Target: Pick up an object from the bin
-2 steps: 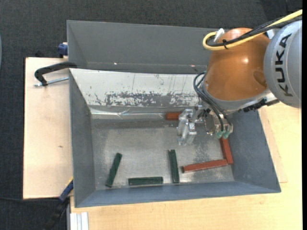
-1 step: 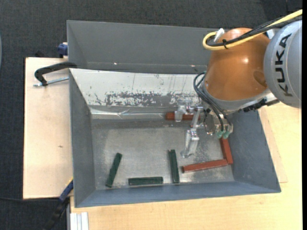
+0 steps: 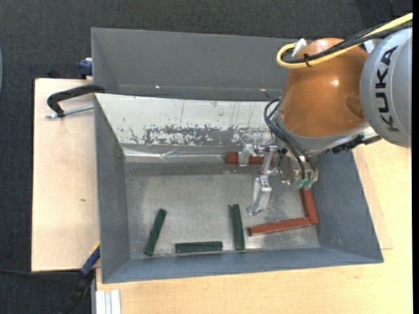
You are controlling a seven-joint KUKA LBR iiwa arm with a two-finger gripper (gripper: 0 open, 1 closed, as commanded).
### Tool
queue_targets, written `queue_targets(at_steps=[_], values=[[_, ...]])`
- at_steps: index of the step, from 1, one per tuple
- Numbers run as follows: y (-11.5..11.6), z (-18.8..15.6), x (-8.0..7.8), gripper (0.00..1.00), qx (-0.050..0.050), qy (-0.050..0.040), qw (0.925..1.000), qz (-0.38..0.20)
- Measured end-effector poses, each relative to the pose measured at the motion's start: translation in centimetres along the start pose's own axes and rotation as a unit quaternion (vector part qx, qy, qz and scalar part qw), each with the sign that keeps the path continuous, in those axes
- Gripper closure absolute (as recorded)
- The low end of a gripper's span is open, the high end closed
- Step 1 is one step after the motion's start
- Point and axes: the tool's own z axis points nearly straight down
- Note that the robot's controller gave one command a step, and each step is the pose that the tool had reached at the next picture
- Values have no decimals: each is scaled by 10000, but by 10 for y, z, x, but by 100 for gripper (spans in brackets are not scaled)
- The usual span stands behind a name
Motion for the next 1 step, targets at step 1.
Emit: queue_targets(at_steps=[1], values=[[-32, 48, 1, 0, 0, -34, 9998, -179]])
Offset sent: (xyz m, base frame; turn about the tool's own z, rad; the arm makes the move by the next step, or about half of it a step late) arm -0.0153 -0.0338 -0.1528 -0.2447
